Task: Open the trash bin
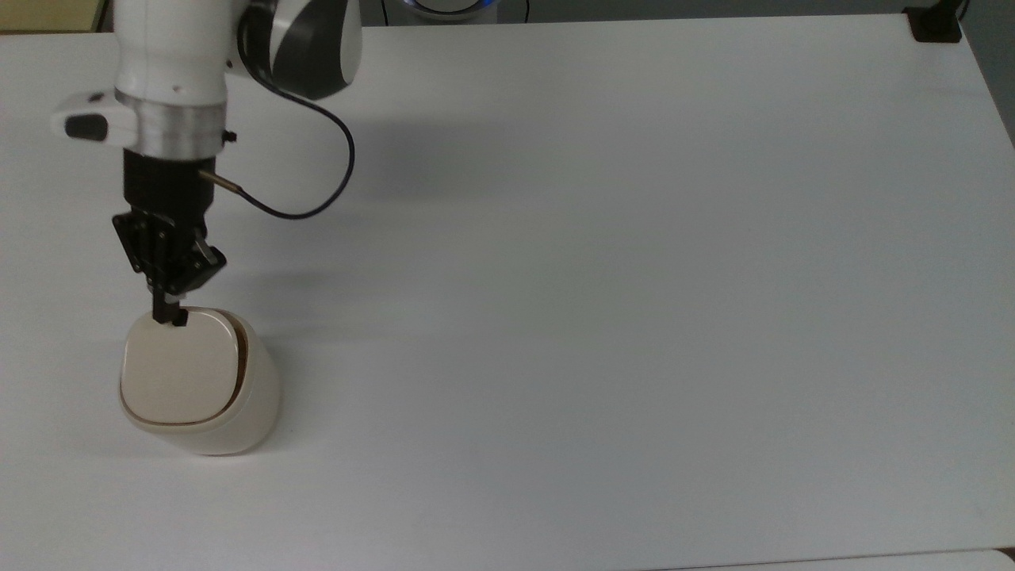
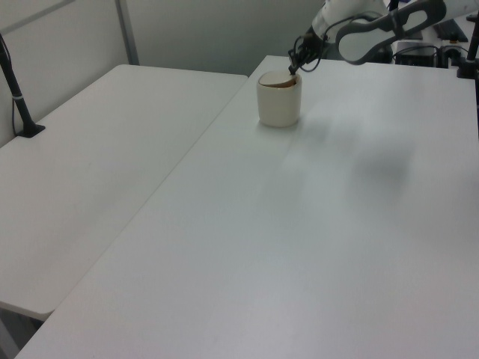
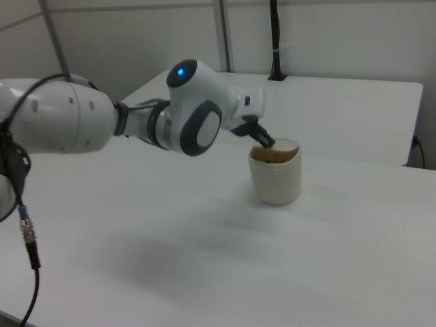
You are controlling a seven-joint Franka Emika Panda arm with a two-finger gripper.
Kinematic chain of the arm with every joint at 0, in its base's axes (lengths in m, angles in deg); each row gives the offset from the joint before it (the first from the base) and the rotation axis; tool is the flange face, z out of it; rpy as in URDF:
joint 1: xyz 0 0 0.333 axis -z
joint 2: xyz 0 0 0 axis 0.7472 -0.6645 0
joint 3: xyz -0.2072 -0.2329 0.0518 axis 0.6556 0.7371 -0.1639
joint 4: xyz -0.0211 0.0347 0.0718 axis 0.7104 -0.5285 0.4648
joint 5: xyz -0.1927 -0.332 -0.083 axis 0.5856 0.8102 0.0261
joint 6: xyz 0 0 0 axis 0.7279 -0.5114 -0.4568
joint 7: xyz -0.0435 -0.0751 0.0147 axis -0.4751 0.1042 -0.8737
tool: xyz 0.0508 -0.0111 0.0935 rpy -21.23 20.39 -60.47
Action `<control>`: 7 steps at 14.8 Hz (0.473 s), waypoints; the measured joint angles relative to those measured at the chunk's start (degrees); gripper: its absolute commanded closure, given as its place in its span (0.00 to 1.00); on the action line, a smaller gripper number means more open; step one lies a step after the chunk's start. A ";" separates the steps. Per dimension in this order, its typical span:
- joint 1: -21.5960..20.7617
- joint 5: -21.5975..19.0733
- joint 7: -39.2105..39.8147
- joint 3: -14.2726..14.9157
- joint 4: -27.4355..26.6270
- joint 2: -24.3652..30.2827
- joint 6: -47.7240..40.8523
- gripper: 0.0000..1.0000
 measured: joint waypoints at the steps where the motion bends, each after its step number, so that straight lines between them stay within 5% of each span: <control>1: 0.06 -0.99 -0.92 0.02 0.12 1.31 -0.58 1.00; 5: -0.69 -4.47 -2.13 -0.34 2.42 10.29 -17.57 0.97; 7: -2.41 -4.63 -2.23 -1.35 2.60 15.10 -26.79 0.57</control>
